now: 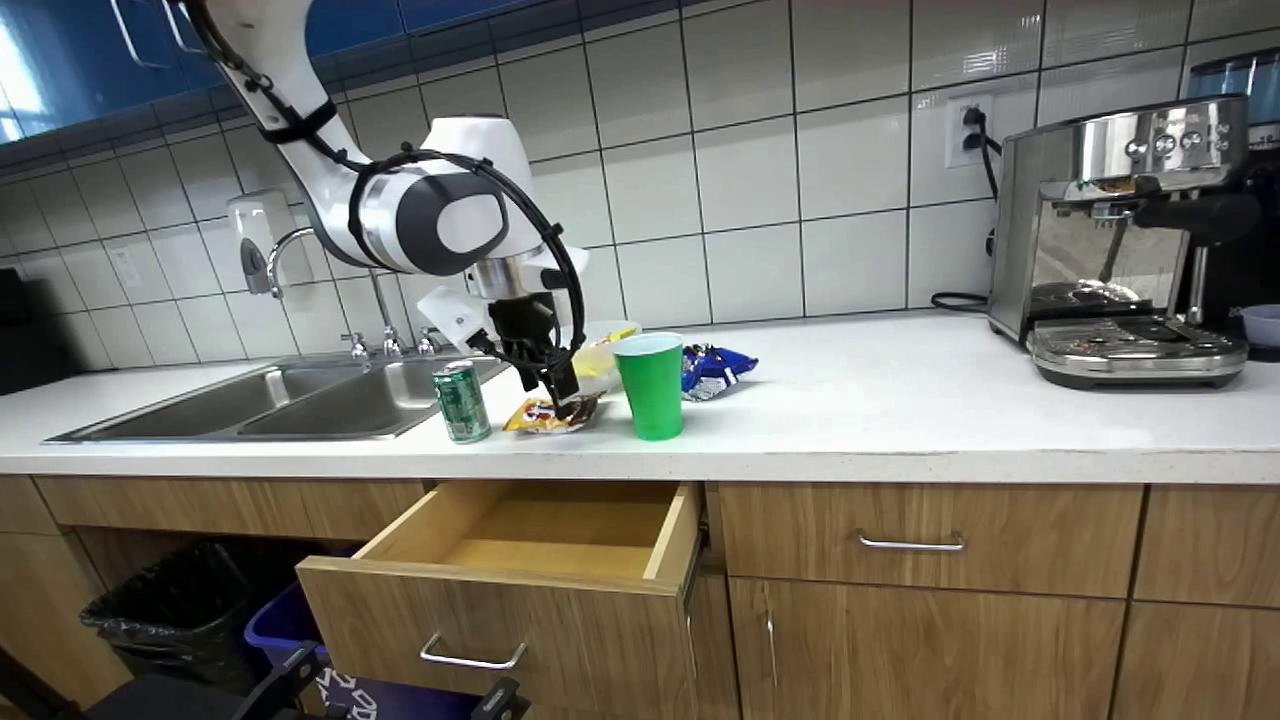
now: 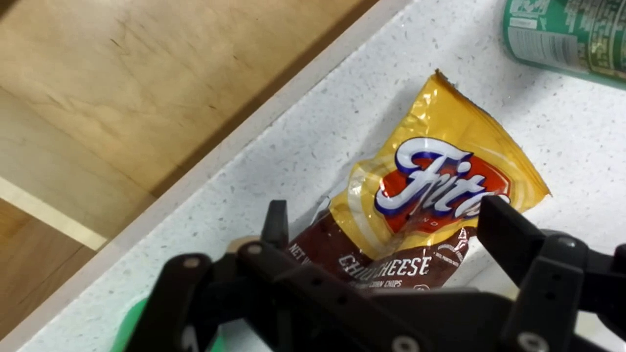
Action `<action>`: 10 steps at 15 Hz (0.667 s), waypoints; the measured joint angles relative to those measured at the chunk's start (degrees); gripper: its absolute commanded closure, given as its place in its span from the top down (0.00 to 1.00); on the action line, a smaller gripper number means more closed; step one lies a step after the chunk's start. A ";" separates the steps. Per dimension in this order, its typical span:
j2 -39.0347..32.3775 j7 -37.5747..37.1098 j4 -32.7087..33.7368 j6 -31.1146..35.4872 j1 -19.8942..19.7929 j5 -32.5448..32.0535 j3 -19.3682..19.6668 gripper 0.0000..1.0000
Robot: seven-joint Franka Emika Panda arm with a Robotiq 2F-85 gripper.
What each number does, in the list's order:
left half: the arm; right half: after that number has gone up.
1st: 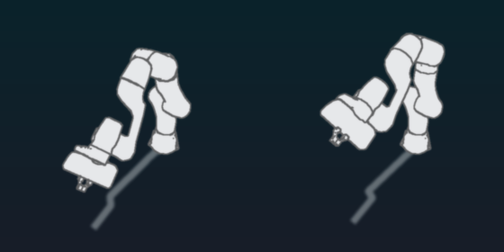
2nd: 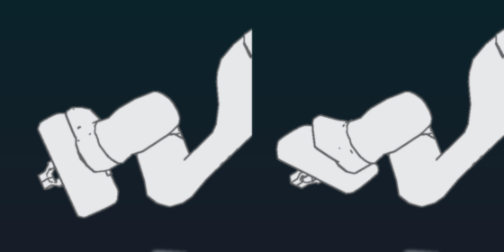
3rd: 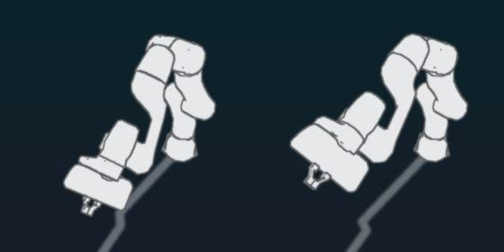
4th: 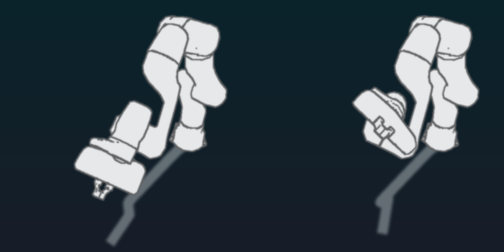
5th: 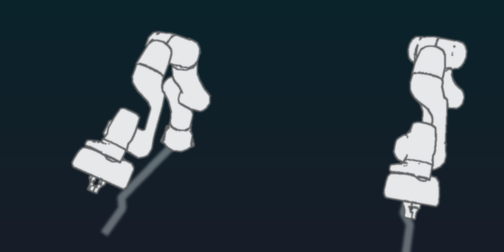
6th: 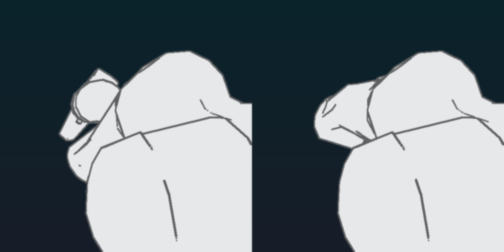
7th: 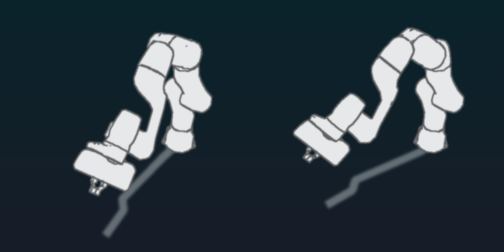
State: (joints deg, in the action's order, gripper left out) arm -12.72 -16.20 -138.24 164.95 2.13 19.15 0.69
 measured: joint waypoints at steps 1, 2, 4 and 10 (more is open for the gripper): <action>0.00 -0.96 0.00 0.00 0.00 0.00 0.08 1.00; 0.00 -1.83 0.00 0.00 0.00 0.01 0.10 1.00; -0.12 -3.31 0.10 0.00 0.00 0.01 0.10 1.00; -3.16 -6.77 2.21 -0.25 0.11 -0.04 0.72 1.00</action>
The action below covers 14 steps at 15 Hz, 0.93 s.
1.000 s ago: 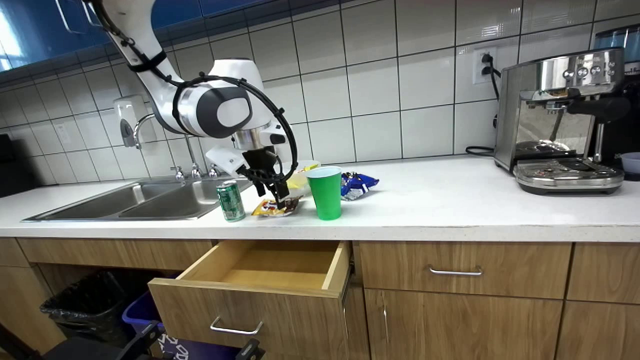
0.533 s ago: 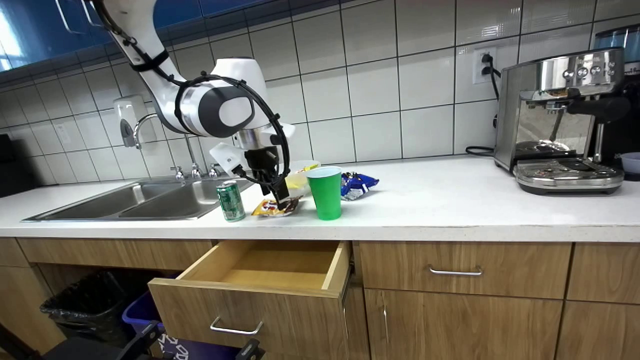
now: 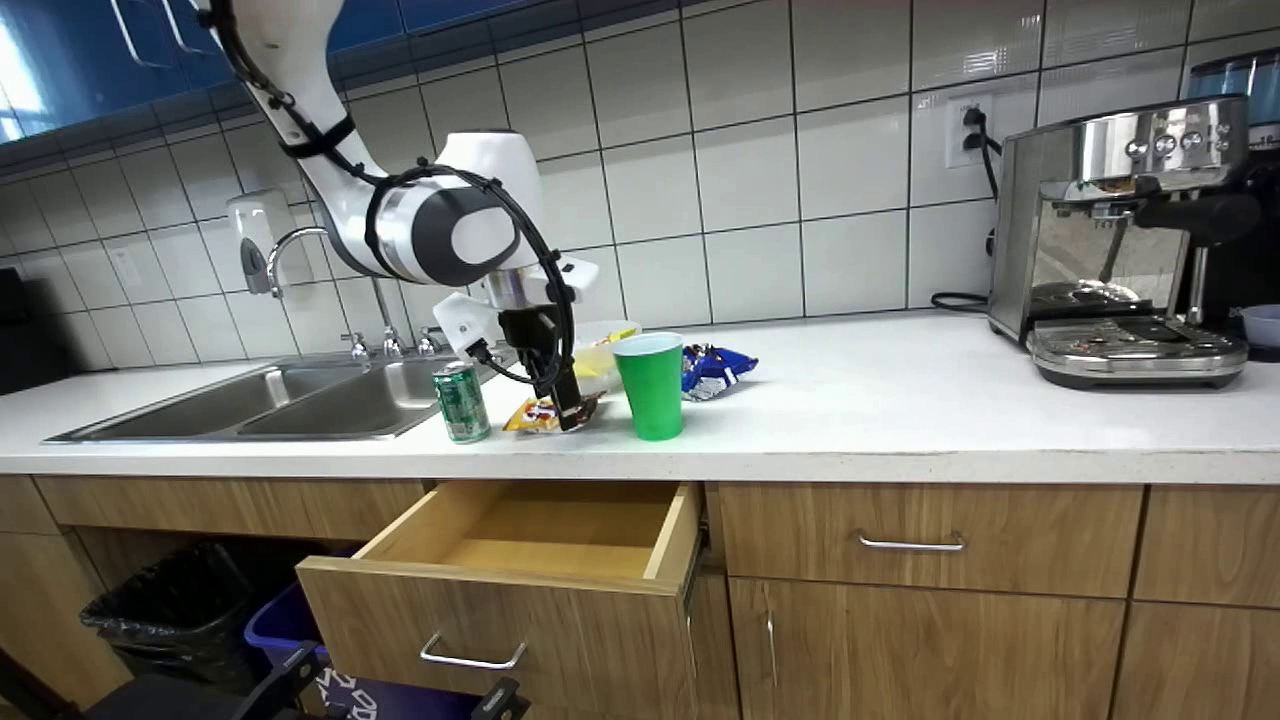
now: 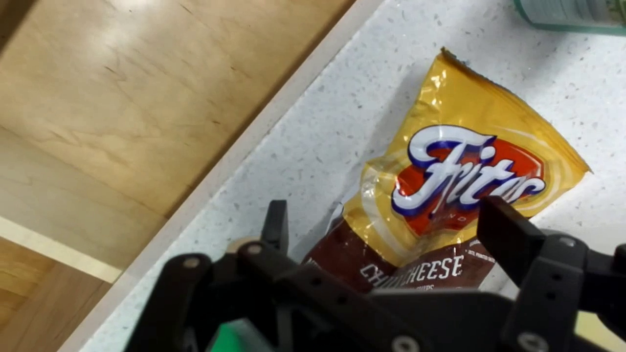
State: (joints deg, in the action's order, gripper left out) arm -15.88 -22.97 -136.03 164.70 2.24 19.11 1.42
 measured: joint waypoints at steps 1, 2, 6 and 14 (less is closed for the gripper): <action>-0.62 -0.44 0.54 -0.12 0.04 -0.02 0.17 1.00; -1.18 -0.83 1.09 -0.31 0.10 -0.02 0.33 1.00; -2.61 -1.76 2.95 -1.28 0.47 -0.03 0.77 1.00; -2.92 -1.93 3.99 -3.27 1.48 -0.35 0.78 1.00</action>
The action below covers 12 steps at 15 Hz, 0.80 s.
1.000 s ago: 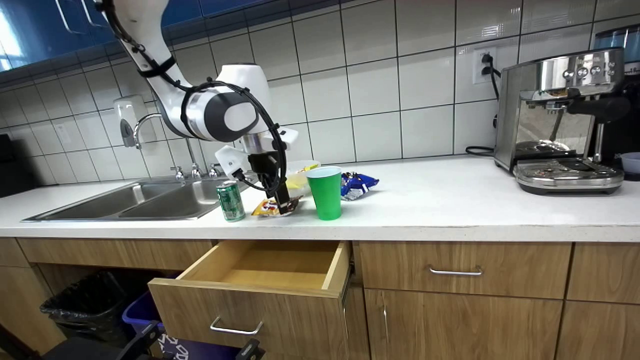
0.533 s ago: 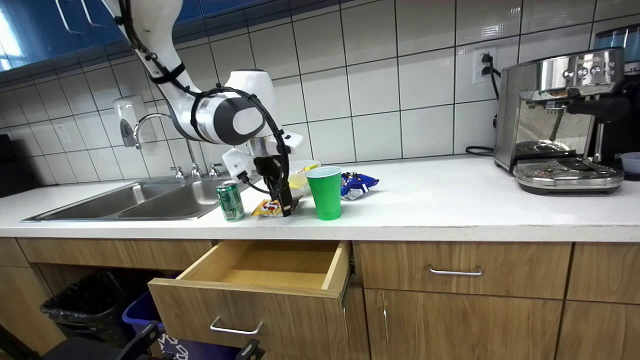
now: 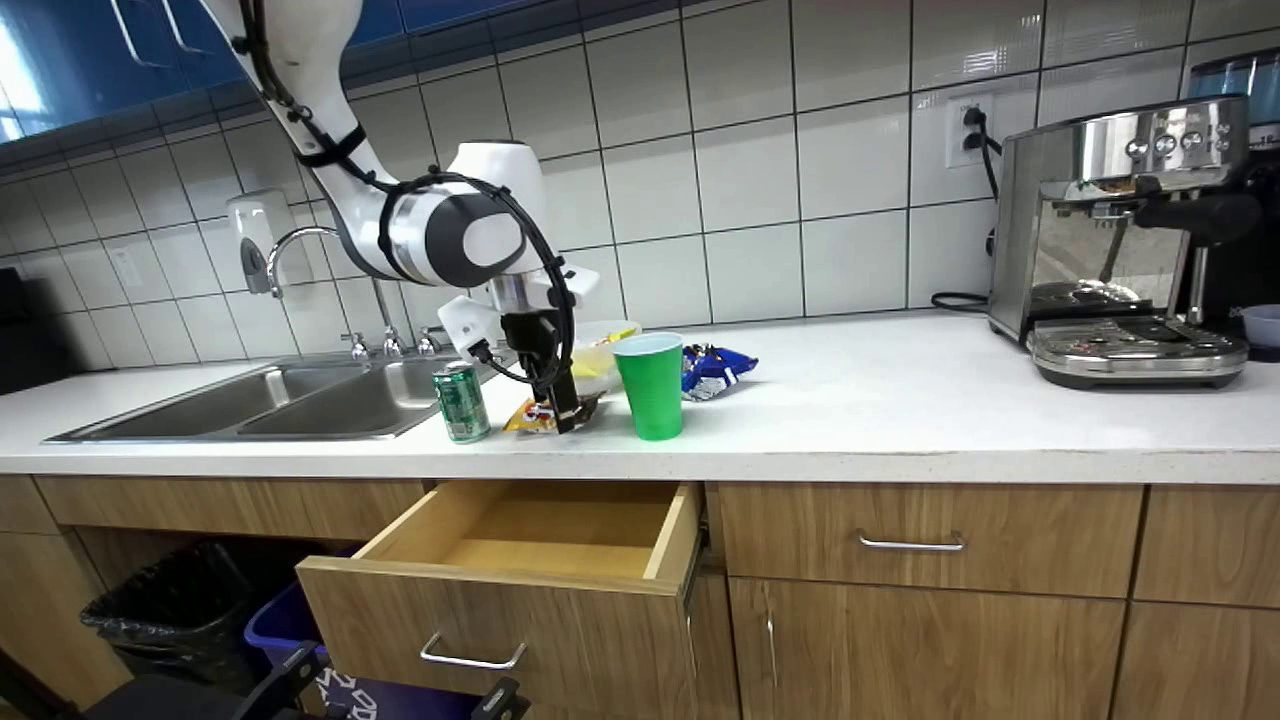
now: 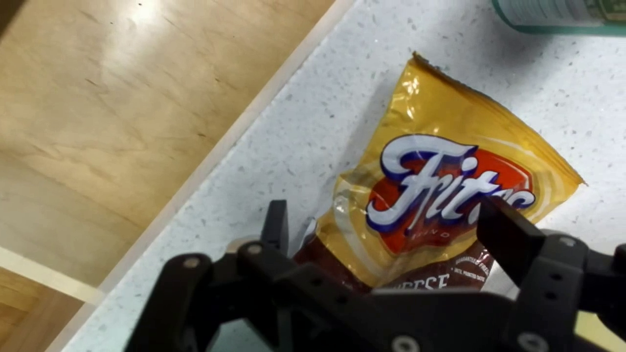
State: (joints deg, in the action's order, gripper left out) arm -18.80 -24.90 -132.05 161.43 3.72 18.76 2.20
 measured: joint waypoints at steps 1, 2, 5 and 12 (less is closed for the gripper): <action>0.01 0.00 0.13 -0.06 0.06 -0.02 0.00 1.00; 0.02 0.00 0.27 -0.09 0.10 -0.03 0.00 1.00; 0.09 0.00 0.64 -0.13 0.12 -0.06 0.00 1.00; 0.47 0.00 0.86 -0.26 0.12 -0.10 0.00 0.74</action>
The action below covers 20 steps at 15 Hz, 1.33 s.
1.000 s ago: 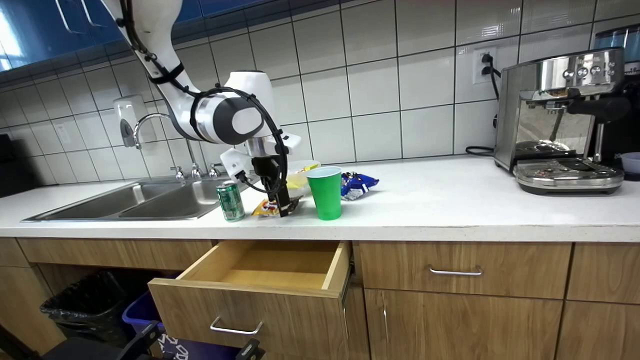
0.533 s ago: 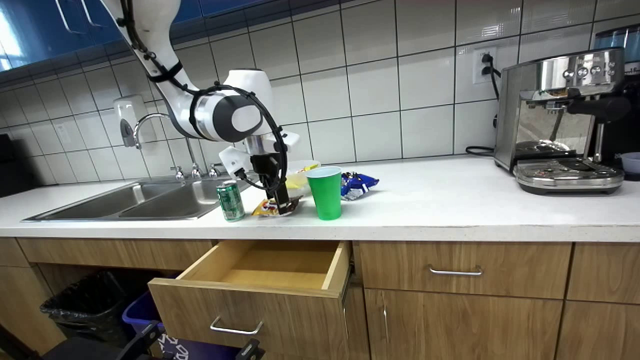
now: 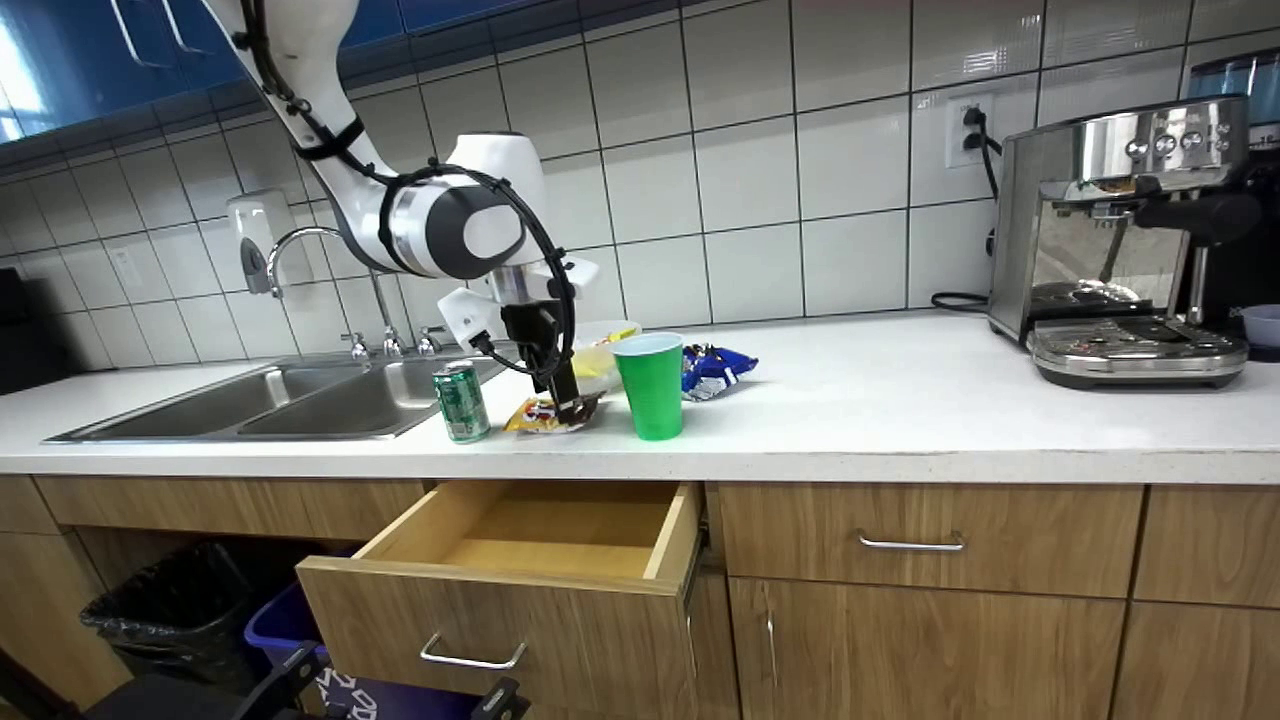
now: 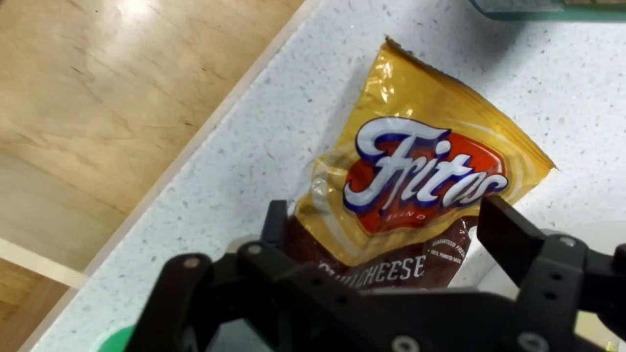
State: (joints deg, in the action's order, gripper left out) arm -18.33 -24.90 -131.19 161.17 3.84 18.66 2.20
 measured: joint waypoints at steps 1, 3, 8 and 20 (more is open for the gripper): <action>0.08 0.00 0.00 0.00 0.00 -0.02 0.00 0.66; 0.20 0.00 0.03 0.00 0.00 -0.03 0.01 0.49; 0.22 0.00 0.04 -0.01 0.00 -0.03 0.07 0.12; 0.30 -0.01 0.13 -0.11 0.00 -0.51 0.25 0.00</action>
State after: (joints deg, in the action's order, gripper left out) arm -18.03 -24.92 -131.06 161.06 3.84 18.16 2.44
